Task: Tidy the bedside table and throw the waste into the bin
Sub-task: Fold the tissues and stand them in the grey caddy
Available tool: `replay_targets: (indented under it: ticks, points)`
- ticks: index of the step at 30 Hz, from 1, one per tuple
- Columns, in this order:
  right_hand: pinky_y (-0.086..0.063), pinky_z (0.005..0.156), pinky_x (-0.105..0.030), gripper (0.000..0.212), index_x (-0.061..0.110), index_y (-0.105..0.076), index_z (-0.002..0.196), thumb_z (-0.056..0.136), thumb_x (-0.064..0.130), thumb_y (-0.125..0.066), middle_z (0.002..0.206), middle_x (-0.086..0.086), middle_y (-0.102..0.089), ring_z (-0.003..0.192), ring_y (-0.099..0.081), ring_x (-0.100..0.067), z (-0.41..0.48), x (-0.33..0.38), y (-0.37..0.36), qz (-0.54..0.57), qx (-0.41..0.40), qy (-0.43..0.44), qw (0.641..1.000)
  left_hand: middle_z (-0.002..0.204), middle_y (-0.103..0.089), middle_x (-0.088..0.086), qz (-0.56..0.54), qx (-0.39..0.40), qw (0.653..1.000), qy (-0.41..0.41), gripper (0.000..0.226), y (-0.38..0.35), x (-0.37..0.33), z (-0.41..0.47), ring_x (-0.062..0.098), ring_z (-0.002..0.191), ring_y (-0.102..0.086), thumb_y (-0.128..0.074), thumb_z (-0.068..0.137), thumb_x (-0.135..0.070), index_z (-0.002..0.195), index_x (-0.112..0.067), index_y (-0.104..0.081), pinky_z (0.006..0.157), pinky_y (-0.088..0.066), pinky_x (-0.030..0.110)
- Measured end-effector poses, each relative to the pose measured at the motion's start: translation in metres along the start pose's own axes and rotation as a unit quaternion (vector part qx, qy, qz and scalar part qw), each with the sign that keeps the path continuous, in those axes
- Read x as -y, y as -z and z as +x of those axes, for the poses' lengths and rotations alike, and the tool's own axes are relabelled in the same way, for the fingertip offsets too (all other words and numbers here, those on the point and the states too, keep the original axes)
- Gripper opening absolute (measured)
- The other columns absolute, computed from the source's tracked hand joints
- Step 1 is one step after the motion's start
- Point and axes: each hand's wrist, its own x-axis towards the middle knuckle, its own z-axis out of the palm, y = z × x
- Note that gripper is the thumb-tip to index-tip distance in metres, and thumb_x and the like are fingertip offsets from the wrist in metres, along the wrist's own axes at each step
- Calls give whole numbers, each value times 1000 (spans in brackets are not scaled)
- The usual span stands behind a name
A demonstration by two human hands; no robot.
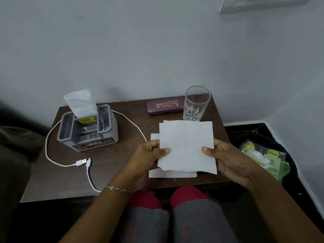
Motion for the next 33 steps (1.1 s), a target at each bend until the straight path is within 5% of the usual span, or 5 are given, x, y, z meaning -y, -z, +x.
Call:
replay_targets:
  ticks: [8,14,19,22,33]
  points:
    - [-60,71,-29,25,13,-61,111,88,4,-56,103,-4,-74,90,-71,-15,-8,17,-14,-68,-6,42,997,106,-72,14,-36,33,998,-32,30,11,-19,-19,21,87,-71,-56,86,1,114,-8,-62,72,-60,30]
    - [-53,62,-13,25,12,-64,114,89,7,-59,91,7,-73,77,-70,-1,-8,6,-36,-242,-108,103,959,98,-70,21,107,-126,984,-66,41,2,-10,-17,32,91,-68,-60,85,5,124,-6,-57,83,-55,51]
    - [-56,78,-28,29,16,-65,117,88,14,-61,97,1,-74,84,-69,-7,-12,-1,-70,-342,-169,194,904,99,-74,1,210,-187,946,-164,45,-24,-13,-29,7,85,-69,-63,84,-2,125,-21,-59,81,-57,30]
    - [-45,57,-9,20,18,-69,104,89,12,-57,77,2,-72,67,-63,1,-12,-3,-88,-362,-168,231,887,103,-73,1,222,-210,930,-203,44,-40,-13,-33,6,89,-68,-63,84,-3,123,-24,-61,88,-54,29]
    - [-40,54,-19,33,8,-65,74,95,24,-46,66,-4,-65,56,-53,-5,-11,0,-102,-322,-180,215,904,110,-69,-15,215,-209,925,-233,57,-58,-15,-46,-9,86,-63,-54,93,-16,143,-30,-31,77,-48,10]
